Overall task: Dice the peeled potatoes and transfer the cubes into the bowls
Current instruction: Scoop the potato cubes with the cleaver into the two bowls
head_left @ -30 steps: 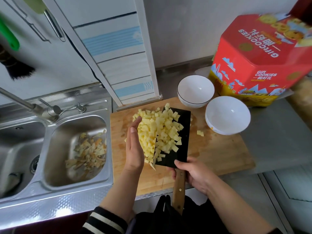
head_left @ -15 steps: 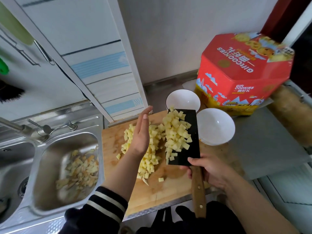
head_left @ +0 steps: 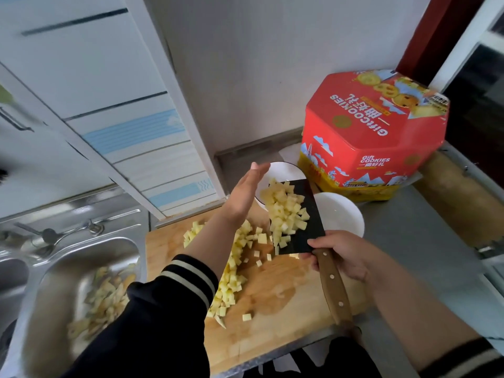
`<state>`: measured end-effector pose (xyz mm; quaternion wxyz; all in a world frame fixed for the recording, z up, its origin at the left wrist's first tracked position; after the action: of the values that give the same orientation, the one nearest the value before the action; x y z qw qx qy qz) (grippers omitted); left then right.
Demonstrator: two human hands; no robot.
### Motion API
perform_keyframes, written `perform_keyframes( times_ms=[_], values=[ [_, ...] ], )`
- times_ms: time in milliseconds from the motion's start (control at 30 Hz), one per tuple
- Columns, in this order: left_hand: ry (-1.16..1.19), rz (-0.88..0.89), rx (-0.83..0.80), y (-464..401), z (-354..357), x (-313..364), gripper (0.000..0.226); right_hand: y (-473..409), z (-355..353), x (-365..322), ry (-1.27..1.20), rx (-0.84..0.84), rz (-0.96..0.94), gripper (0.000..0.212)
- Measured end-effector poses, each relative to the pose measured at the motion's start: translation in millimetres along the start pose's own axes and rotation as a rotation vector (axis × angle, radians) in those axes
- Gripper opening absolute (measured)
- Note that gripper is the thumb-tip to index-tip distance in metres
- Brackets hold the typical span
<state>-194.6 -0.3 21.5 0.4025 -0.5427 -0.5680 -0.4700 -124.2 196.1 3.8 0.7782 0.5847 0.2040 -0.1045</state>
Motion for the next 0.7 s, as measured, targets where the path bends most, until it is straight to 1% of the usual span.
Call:
perform_keyframes(
  times_ms=[67, 100, 167, 333, 500, 633, 700],
  values=[
    [0.003, -0.015, -0.033, 2, 6, -4, 0.064, -2, 1, -6, 0.018, -0.009, 0.006, 0.039],
    [-0.010, -0.030, -0.054, 4, 10, -5, 0.062, -3, 2, -9, 0.018, -0.016, 0.012, 0.039],
    [-0.026, -0.053, -0.087, 5, 18, -5, 0.060, -6, 4, -14, 0.004, -0.023, 0.026, 0.036],
    [0.025, -0.078, -0.073, -3, 24, -7, 0.059, -13, 6, -20, 0.001, 0.005, 0.049, 0.027],
    [-0.011, -0.079, -0.115, -13, 28, -11, 0.055, -13, 9, -30, 0.004, 0.050, 0.058, 0.015],
    [-0.047, -0.030, -0.186, -21, 31, -3, 0.050, -19, 8, -39, -0.021, 0.035, 0.129, 0.023],
    [-0.065, -0.005, -0.225, -25, 33, -1, 0.044, -20, 7, -45, 0.015, 0.028, 0.134, 0.025]
  ],
)
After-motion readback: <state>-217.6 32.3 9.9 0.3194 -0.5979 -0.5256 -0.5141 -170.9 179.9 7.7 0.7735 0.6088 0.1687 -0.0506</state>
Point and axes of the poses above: each hand's wrist, its own y-axis away from the middle knuckle, its own z-axis out of the palm, x = y × z, the point moved 6 cm from there along -y, towards the middle knuckle, and after that the axes turned 9 degrees about z, right-handed, at the moved point
